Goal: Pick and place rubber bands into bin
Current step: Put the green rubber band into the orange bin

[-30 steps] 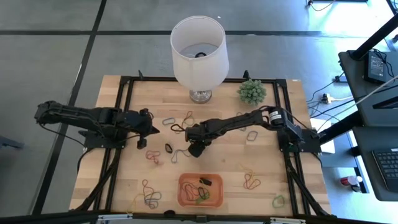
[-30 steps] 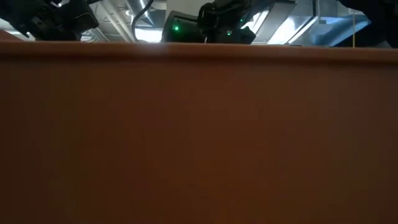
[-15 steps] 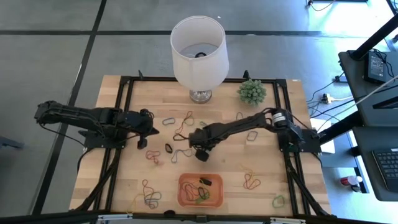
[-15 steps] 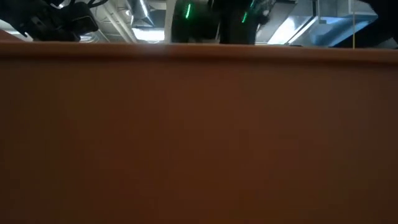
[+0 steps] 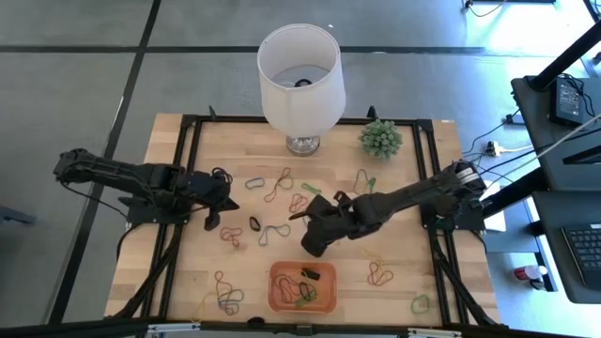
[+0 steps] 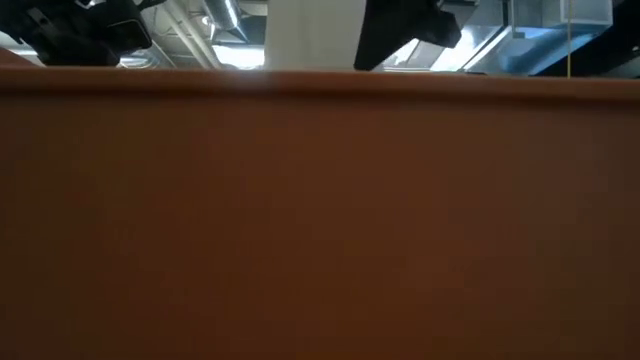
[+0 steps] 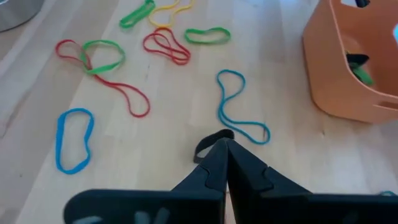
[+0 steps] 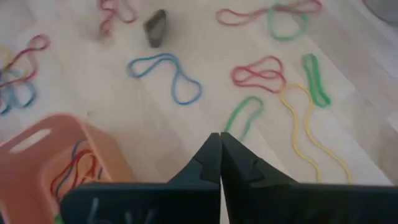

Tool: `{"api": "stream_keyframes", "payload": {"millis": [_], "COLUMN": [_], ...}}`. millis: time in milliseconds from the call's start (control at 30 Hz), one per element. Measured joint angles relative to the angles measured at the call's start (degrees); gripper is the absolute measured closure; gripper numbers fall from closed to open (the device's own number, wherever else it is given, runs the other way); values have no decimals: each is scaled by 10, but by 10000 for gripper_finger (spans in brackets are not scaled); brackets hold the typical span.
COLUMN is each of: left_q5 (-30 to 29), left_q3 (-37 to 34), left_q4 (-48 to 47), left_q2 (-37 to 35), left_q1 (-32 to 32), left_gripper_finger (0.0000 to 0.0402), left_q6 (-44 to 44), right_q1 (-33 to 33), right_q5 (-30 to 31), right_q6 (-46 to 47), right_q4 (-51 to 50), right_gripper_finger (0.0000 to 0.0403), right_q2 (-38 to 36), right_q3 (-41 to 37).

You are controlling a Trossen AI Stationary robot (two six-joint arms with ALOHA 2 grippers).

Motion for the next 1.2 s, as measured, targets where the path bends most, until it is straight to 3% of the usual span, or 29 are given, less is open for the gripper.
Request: {"api": "stream_keyframes", "payload": {"millis": [300, 600, 833, 1033, 1200], "left_q5": [-1, -1, -1, -1, -11], "left_q3": [0, 0, 0, 0, 0], "left_q4": [1, 0, 0, 0, 0], "left_q2": [4, 4, 4, 4, 4], "left_q1": [-27, -43, -45, -45, -45], "left_gripper_finger": [400, 400, 400, 400, 400], "left_q6": [0, 0, 0, 0, 0], "right_q1": [-21, -72, -104, -128, -132], "right_q5": [2, -2, -52, -110, -131], "right_q6": [67, 123, 125, 97, 79], "right_q4": [6, 12, 19, 23, 33], "right_gripper_finger": [392, 325, 283, 299, 351], "right_q2": [73, 138, 187, 218, 226], "right_q3": [0, 1, 1, 4, 4]}}
